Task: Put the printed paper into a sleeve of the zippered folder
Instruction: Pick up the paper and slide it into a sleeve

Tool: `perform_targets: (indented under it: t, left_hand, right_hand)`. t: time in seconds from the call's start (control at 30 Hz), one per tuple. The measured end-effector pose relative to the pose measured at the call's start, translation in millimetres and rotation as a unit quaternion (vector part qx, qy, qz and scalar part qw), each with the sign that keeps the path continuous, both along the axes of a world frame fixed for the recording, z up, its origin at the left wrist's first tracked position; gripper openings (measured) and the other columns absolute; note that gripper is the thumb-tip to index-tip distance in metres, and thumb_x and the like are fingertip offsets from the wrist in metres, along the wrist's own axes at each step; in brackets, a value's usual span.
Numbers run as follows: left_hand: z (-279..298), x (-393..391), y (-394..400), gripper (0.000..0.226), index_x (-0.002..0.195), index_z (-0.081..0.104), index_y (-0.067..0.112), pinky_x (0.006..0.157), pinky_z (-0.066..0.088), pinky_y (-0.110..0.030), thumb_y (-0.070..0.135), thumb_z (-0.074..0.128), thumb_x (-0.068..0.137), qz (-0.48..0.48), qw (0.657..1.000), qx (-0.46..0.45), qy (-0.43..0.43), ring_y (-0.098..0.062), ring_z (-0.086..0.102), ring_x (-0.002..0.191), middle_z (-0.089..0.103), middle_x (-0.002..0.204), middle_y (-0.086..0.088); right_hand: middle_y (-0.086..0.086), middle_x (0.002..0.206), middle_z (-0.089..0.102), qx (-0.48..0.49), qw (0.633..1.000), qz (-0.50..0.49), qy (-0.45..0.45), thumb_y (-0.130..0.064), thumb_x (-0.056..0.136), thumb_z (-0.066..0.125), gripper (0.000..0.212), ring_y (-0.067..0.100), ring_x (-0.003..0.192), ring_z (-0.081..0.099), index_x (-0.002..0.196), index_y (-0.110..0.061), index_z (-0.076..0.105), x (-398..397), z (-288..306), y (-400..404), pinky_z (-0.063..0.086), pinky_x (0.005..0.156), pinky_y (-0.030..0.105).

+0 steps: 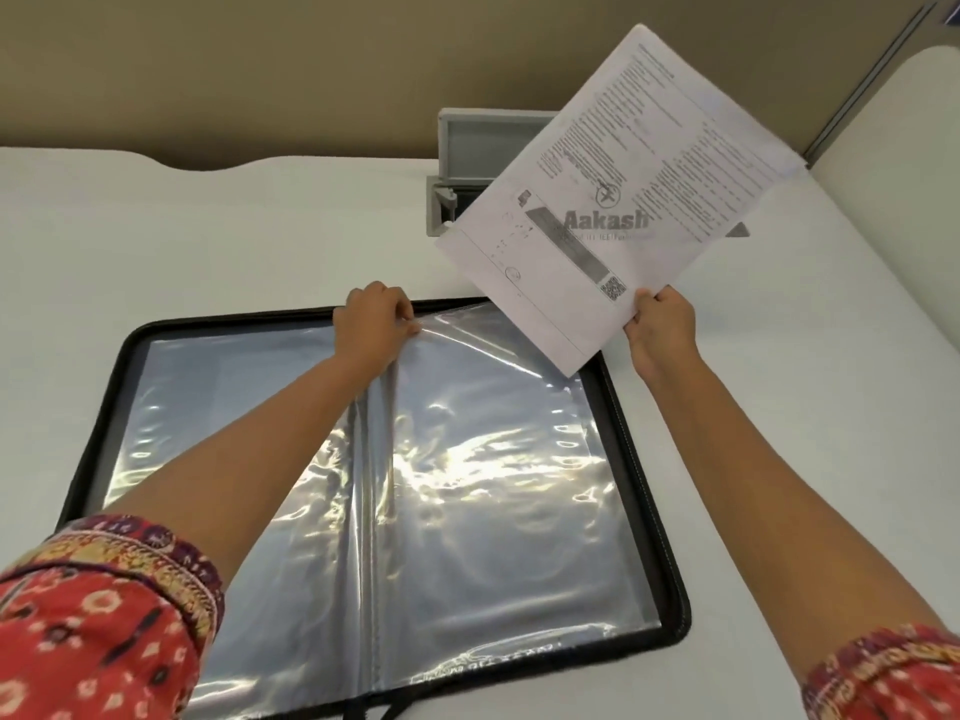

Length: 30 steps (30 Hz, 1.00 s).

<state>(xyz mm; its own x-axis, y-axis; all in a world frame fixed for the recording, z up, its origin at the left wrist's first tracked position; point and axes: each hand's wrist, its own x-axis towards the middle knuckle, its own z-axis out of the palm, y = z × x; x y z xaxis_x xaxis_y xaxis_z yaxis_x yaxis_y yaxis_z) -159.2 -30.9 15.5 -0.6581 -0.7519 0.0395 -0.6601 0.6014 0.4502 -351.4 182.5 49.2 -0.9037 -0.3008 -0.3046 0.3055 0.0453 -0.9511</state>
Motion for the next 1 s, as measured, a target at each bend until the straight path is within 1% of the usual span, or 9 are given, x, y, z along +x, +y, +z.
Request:
perform_targets:
  t: [0.1,0.2,0.33,0.43,0.57,0.67,0.73,0.87,1.0]
  left_hand:
    - [-1.5,-0.2,-2.5,0.007,0.081,0.065,0.013,0.074,0.033,-0.034,0.021,0.066,0.08,-0.042,0.998,-0.047,0.002,-0.029,0.056,0.09,0.067,0.088,-0.007]
    - [-5.1,-0.9,-5.4,0.003,0.08,0.066,0.009,0.071,0.033,-0.03,0.011,0.063,0.08,-0.103,0.991,-0.084,0.01,-0.03,0.059,0.082,0.07,0.081,-0.01]
    - [-3.6,-0.7,-5.4,0.007,0.082,0.068,0.007,0.072,0.041,-0.035,0.008,0.062,0.08,-0.137,0.984,-0.112,0.006,-0.033,0.061,0.078,0.071,0.079,-0.013]
    - [-2.4,4.5,-0.6,0.009,0.074,0.066,0.001,0.068,0.04,-0.035,-0.006,0.061,0.073,-0.152,0.977,-0.147,0.023,-0.035,0.056,0.065,0.066,0.065,-0.018]
    - [0.4,14.4,4.8,0.022,0.068,0.06,-0.003,0.092,0.047,-0.049,-0.023,0.055,0.06,-0.18,0.957,-0.226,0.029,-0.03,0.046,0.045,0.055,0.05,-0.019]
    - [-3.2,19.0,7.4,0.026,0.07,0.065,-0.004,0.083,0.05,-0.055,-0.024,0.066,0.054,-0.2,0.938,-0.279,0.041,-0.032,0.06,0.051,0.065,0.06,-0.02]
    - [-7.3,20.2,7.9,0.022,0.071,0.067,-0.002,0.08,0.053,-0.051,-0.018,0.071,0.057,-0.207,0.929,-0.301,0.061,-0.031,0.066,0.062,0.071,0.076,-0.018]
    - [-9.1,20.1,4.5,0.018,0.069,0.069,0.004,0.071,0.054,-0.036,-0.011,0.075,0.062,-0.209,0.918,-0.323,0.094,-0.028,0.058,0.056,0.066,0.066,-0.01]
    - [-7.9,21.3,2.0,0.016,0.07,0.07,0.008,0.064,0.05,-0.029,-0.005,0.076,0.063,-0.212,0.919,-0.32,0.09,-0.027,0.057,0.055,0.064,0.062,-0.007]
  right_hand:
    - [0.011,0.094,0.058,-0.028,1.0,0.001,-0.01,0.001,0.095,0.038,0.022,0.015,0.081,0.053,0.109,0.015,0.049,-1.9,2.1,-14.4,0.043,0.103,0.046]
    - [0.004,0.089,0.059,-0.073,0.997,0.017,-0.025,0.003,0.096,0.037,0.019,0.011,0.079,0.058,0.091,-0.004,0.054,-5.9,6.4,-27.1,0.049,0.098,0.037]
    - [-0.001,0.092,0.062,-0.101,0.994,0.027,-0.017,0.003,0.096,0.036,0.024,0.008,0.082,0.06,0.107,-0.007,0.055,-8.5,18.5,-48.6,0.053,0.081,0.023]
    - [0.004,0.097,0.062,-0.096,0.995,0.027,-0.013,0.002,0.096,0.037,0.025,0.013,0.087,0.06,0.112,-0.003,0.055,-6.3,19.7,-65.8,0.051,0.09,0.027]
    - [0.013,0.111,0.059,-0.082,0.996,0.026,-0.015,0.004,0.095,0.037,0.03,0.019,0.099,0.056,0.122,0.003,0.051,-0.3,18.0,-83.9,0.049,0.094,0.032]
    - [0.022,0.123,0.058,-0.064,0.998,0.021,-0.004,0.004,0.094,0.038,0.027,0.028,0.108,0.059,0.117,0.006,0.052,1.0,18.7,-95.9,0.048,0.097,0.038]
    - [0.024,0.125,0.057,-0.052,0.998,0.024,0.006,0.003,0.094,0.038,0.026,0.03,0.109,0.059,0.115,0.006,0.053,2.4,19.7,-103.5,0.046,0.099,0.042]
    - [0.027,0.124,0.056,-0.032,0.999,0.039,0.015,0.001,0.095,0.038,0.026,0.039,0.117,0.053,0.114,0.005,0.053,7.9,22.2,-117.8,0.04,0.101,0.054]
    - [0.025,0.128,0.054,-0.035,0.997,0.074,0.0,-0.001,0.097,0.037,0.027,0.036,0.12,0.052,0.119,0.005,0.05,12.3,22.4,-131.4,0.043,0.102,0.047]
